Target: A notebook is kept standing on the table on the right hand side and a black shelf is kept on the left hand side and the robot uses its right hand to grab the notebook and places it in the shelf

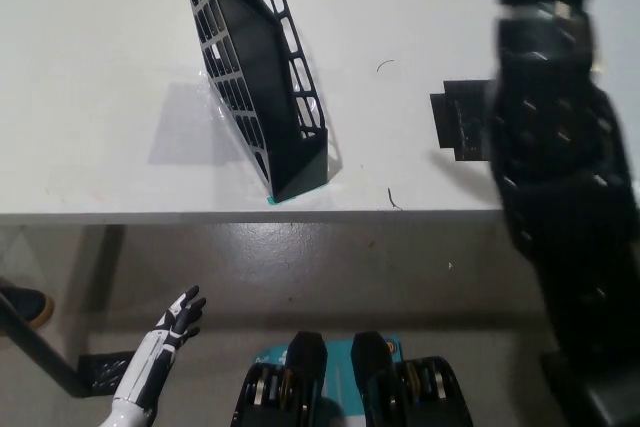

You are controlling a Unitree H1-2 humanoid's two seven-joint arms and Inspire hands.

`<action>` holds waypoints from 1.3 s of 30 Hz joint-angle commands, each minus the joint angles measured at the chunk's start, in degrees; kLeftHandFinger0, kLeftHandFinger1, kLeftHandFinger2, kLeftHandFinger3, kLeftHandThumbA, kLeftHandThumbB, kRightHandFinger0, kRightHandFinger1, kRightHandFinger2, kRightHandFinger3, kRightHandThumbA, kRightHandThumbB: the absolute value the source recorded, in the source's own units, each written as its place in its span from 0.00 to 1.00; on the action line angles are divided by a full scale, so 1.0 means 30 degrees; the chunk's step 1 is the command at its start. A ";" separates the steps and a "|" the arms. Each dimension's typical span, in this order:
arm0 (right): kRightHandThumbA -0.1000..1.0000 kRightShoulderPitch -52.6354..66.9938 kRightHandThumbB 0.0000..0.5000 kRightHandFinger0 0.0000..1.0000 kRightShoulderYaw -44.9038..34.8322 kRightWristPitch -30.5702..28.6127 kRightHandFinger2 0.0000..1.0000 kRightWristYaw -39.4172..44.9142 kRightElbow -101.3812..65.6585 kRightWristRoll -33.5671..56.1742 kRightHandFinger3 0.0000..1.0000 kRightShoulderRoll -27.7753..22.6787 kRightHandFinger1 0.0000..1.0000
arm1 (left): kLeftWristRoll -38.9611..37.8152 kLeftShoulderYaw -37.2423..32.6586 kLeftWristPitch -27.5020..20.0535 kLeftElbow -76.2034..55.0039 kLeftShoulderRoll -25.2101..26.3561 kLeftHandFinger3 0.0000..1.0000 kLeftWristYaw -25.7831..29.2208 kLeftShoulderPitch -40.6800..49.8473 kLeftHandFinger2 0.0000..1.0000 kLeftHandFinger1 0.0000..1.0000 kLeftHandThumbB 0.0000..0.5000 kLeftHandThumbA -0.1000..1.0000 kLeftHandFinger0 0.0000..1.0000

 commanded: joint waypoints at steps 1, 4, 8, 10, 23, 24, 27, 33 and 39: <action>1.00 0.2748 0.83 1.00 -0.1156 0.2585 1.00 0.3044 -1.0733 0.1148 1.00 -0.2022 1.00 | 0.0046 0.0049 -0.0338 -0.0714 0.0003 1.00 0.0214 -0.0285 1.00 1.00 0.21 1.00 1.00; 1.00 0.6071 0.84 1.00 -0.0495 0.1081 1.00 0.2837 -1.2178 0.1298 1.00 -0.1999 1.00 | 0.0168 0.0026 -0.0463 -0.0499 -0.0181 1.00 0.0404 -0.0566 1.00 1.00 0.24 1.00 1.00; 1.00 1.0260 0.77 1.00 0.0336 -0.0570 1.00 0.2349 -1.2209 0.0792 1.00 -0.1527 1.00 | 0.0023 0.0067 -0.0620 -0.0708 -0.0256 1.00 0.0375 -0.0411 1.00 1.00 0.21 1.00 1.00; 1.00 1.1977 0.69 1.00 0.0409 -0.1734 1.00 0.2242 -1.1182 0.1088 1.00 -0.1755 1.00 | 0.0140 0.0034 -0.0482 -0.0787 -0.0343 1.00 0.0443 -0.0335 1.00 1.00 0.25 1.00 1.00; 1.00 1.6703 0.52 1.00 0.0392 -0.4959 1.00 0.2170 -0.2844 0.2399 1.00 -0.0629 1.00 | 0.0079 0.0191 -0.0251 -0.0997 -0.0593 1.00 0.0487 -0.0604 1.00 1.00 0.28 1.00 1.00; 0.99 1.6823 0.54 1.00 0.0379 -0.5020 1.00 0.2347 -0.2225 0.2760 1.00 -0.0564 1.00 | 0.0100 0.0198 -0.0221 -0.1013 -0.0568 1.00 0.0473 -0.0589 1.00 1.00 0.29 1.00 1.00; 1.00 1.7207 0.60 1.00 0.0175 -0.5427 1.00 0.2575 -0.0073 0.3496 1.00 -0.0330 1.00 | -0.0051 0.0227 -0.0065 -0.1203 -0.0559 1.00 0.0345 -0.0563 1.00 1.00 0.26 1.00 1.00; 1.00 1.7699 0.59 1.00 -0.0151 -0.4856 1.00 0.3553 0.2322 0.5034 1.00 -0.0023 1.00 | -0.0057 0.0308 -0.0178 -0.1023 -0.0534 1.00 0.0357 -0.0794 1.00 1.00 0.23 1.00 1.00; 1.00 1.7679 0.55 1.00 -0.0212 -0.4856 1.00 0.4220 0.4142 0.5771 1.00 0.0184 1.00 | -0.0086 0.0325 -0.0241 -0.0948 -0.0513 1.00 0.0330 -0.0821 1.00 1.00 0.26 1.00 1.00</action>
